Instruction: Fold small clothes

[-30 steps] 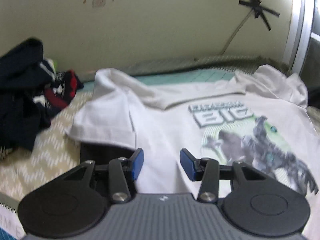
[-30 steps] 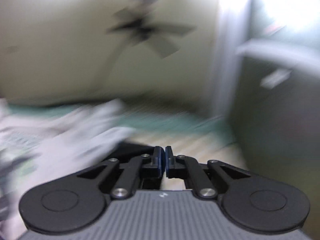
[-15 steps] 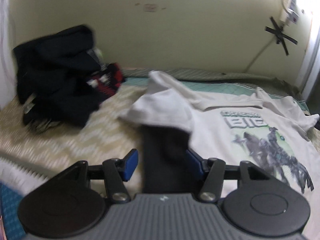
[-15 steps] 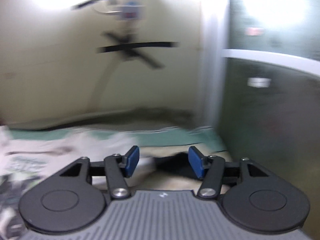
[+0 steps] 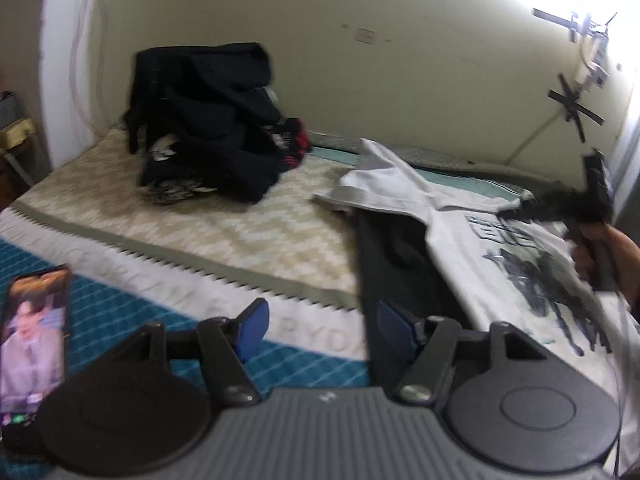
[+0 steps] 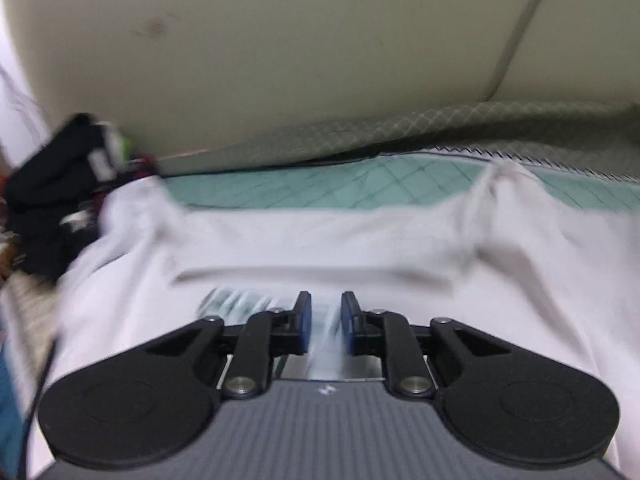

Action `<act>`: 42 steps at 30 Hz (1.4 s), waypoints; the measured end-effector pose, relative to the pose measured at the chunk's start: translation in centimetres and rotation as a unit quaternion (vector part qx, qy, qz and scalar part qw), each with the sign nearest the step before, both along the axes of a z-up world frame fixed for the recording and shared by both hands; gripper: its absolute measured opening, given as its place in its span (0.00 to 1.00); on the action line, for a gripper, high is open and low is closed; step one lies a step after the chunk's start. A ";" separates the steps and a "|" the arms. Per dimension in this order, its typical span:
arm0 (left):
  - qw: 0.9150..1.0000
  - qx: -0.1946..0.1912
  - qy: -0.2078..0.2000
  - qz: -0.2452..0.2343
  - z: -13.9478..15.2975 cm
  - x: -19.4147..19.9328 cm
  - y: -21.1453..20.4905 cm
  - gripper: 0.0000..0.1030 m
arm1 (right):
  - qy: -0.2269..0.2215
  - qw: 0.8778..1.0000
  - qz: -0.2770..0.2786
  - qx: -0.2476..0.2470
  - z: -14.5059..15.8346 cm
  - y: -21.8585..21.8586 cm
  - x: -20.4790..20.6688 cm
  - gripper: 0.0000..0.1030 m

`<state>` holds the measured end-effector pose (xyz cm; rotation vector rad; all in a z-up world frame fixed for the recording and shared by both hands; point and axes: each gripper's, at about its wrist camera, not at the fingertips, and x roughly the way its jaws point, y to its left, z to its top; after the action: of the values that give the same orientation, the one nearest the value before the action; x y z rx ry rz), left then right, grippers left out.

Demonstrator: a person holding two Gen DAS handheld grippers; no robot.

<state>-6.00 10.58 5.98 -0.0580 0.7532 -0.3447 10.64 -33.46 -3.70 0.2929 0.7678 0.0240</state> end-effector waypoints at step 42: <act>0.998 -0.063 0.010 -0.010 0.3 -7.5 6.8 0.76 | -0.040 0.892 0.443 -0.082 1.9 28.9 -18.5 0.53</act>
<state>-13.45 17.38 6.31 -0.1724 0.7522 -0.4102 -7.84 -4.55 -1.82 -0.2407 0.7617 0.8278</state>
